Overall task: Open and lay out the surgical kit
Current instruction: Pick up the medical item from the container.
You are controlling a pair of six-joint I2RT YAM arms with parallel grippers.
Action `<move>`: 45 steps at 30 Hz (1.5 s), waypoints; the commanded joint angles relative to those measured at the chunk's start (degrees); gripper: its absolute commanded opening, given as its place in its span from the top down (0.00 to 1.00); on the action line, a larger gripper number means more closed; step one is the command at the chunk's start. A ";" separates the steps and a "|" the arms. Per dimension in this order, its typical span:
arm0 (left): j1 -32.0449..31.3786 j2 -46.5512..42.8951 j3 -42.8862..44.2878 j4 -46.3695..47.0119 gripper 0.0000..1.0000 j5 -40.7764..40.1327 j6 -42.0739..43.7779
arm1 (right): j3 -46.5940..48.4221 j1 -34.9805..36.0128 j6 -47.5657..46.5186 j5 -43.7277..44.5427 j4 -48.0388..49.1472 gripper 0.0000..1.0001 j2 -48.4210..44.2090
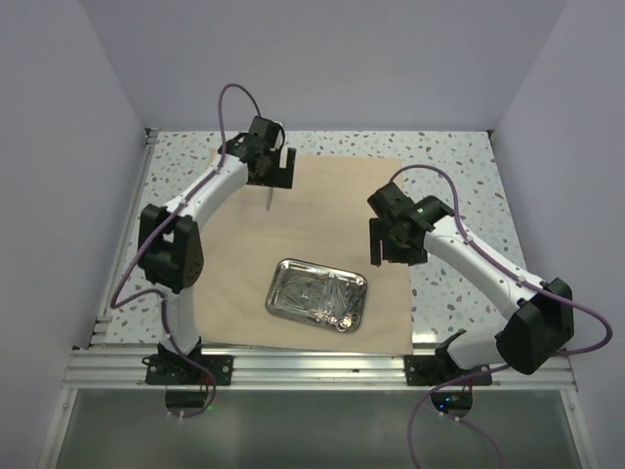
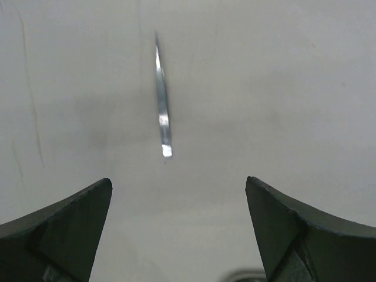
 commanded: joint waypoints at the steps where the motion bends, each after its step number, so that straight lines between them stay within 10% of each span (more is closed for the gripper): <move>1: -5.60 -13.60 -10.98 0.88 0.01 2.49 -6.37 | 1.08 -0.40 -1.15 -0.96 2.68 0.26 -0.60; 14: -21.43 -27.08 -33.78 -0.98 0.33 3.64 -27.75 | -5.77 -0.31 -3.61 -7.37 5.41 0.27 -6.92; 25: -24.42 -22.41 -29.91 1.24 0.32 5.84 -22.38 | -5.86 -0.40 -7.30 -7.73 2.07 0.26 -11.41; 31: -26.62 -22.50 -26.75 -9.31 0.31 -2.95 -45.83 | -7.88 -0.31 -7.48 -8.69 2.42 0.26 -12.99; 38: -29.43 -14.07 -18.39 -17.32 0.28 -4.80 -53.67 | -8.94 -0.40 -8.45 -10.45 2.95 0.27 -13.87; 45: -29.52 -19.24 -31.40 -8.09 0.26 -0.22 -71.93 | -10.70 -0.31 -8.88 -12.47 2.86 0.27 -17.03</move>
